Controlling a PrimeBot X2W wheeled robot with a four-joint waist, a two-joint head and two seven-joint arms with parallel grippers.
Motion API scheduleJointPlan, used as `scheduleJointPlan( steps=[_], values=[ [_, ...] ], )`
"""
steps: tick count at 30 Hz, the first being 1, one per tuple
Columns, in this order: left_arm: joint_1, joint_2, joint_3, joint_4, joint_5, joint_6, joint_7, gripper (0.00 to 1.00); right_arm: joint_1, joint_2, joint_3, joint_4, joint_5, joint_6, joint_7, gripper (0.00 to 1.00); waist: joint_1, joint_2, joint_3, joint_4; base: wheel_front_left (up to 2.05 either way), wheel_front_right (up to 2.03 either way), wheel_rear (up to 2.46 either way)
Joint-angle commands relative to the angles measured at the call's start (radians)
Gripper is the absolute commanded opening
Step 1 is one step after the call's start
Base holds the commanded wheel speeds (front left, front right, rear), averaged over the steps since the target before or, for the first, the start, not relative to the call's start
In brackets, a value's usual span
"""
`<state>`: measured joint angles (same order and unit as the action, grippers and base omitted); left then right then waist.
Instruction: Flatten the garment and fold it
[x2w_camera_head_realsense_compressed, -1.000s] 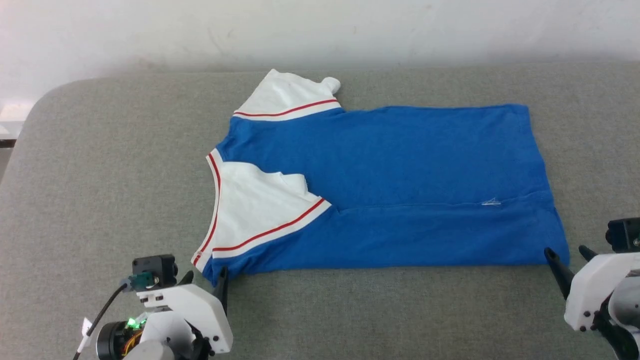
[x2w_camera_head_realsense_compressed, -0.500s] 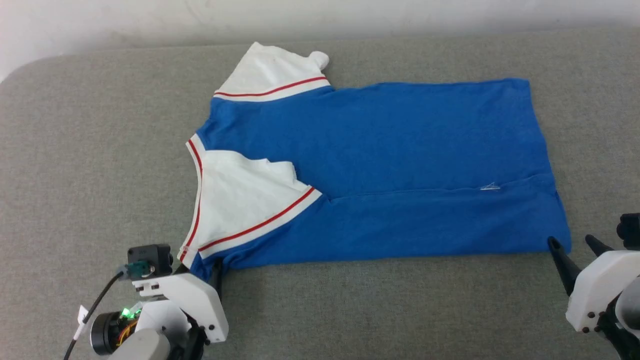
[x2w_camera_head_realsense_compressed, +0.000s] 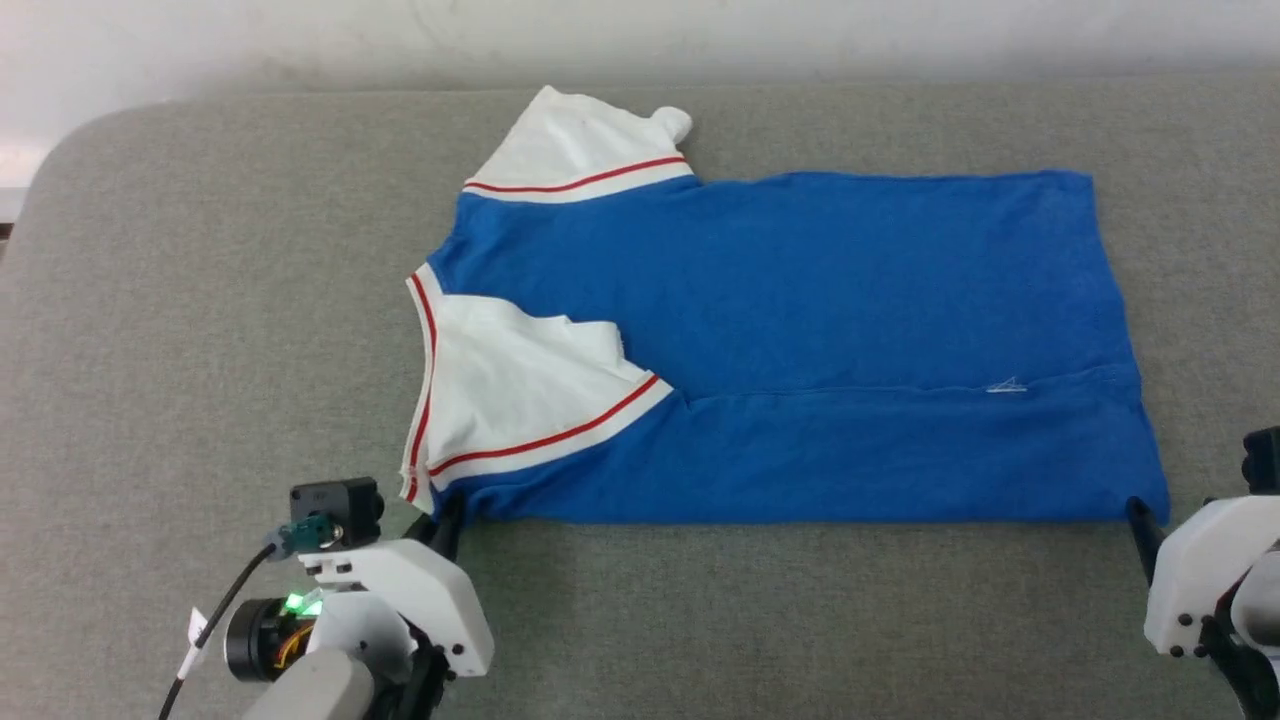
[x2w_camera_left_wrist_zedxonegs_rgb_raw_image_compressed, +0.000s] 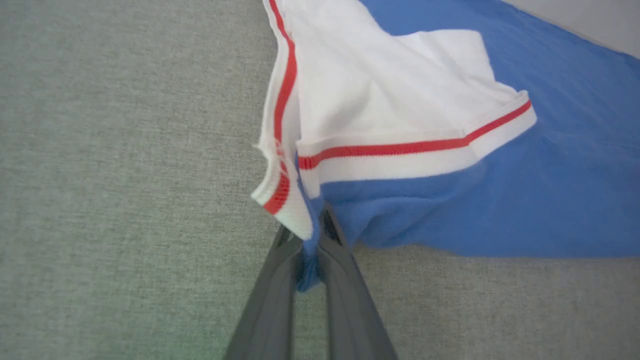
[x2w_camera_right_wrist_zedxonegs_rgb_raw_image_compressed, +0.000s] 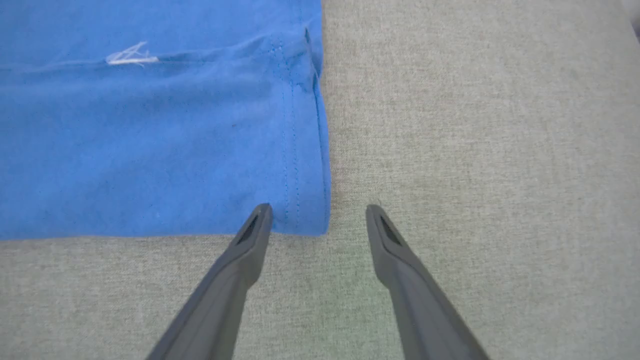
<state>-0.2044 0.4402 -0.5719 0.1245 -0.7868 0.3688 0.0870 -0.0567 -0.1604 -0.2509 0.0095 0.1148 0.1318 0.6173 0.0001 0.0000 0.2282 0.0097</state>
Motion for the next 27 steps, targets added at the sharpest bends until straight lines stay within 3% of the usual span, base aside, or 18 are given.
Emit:
scheduleJointPlan(
  steps=[1, 12, 13, 14, 15, 21, 27],
  values=[
    [0.006, -0.005, -0.005, -0.019, 0.012, -0.007, -0.011, 0.0, -0.03, 0.009, -0.008, 0.028, -0.016, -0.001, 0.004, 1.0, -0.0001, 0.0, -0.007, 0.018, 0.0, 0.0, 0.0],
    [-0.006, 0.008, -0.023, -0.099, 0.037, 0.006, -0.001, 0.0, -0.091, 0.039, -0.022, 0.201, -0.029, -0.001, 0.016, 1.0, -0.0001, 0.0, 0.019, 0.042, 0.0, 0.0, 0.0],
    [-0.006, 0.01, -0.024, -0.1, 0.037, 0.007, 0.003, 0.0, -0.09, 0.037, -0.017, 0.216, -0.025, -0.001, 0.02, 0.66, -0.0001, 0.0, 0.021, 0.043, 0.0, 0.0, 0.0],
    [-0.006, 0.011, -0.025, -0.101, 0.037, 0.009, 0.006, 0.0, -0.089, 0.036, -0.013, 0.227, -0.021, -0.001, 0.022, 0.66, -0.0001, 0.0, 0.022, 0.043, 0.0, 0.0, 0.0],
    [-0.006, 0.012, -0.025, -0.101, 0.036, 0.01, 0.008, 0.0, -0.09, 0.036, -0.012, 0.236, -0.014, -0.001, 0.021, 0.0, -0.0001, 0.0, 0.022, 0.043, 0.0, 0.0, 0.0],
    [0.012, 0.027, -0.024, -0.09, 0.028, 0.007, 0.013, 0.0, -0.085, 0.014, -0.032, 0.24, 0.018, -0.001, 0.005, 0.0, -0.0001, 0.0, -0.012, 0.038, 0.0, 0.0, 0.0],
    [0.069, 0.066, -0.023, -0.108, 0.007, 0.006, 0.033, 0.0, -0.037, -0.026, -0.039, 0.144, 0.095, -0.001, 0.059, 0.0, -0.0001, 0.0, -0.088, 0.028, 0.0, 0.0, 0.0]
  ],
)
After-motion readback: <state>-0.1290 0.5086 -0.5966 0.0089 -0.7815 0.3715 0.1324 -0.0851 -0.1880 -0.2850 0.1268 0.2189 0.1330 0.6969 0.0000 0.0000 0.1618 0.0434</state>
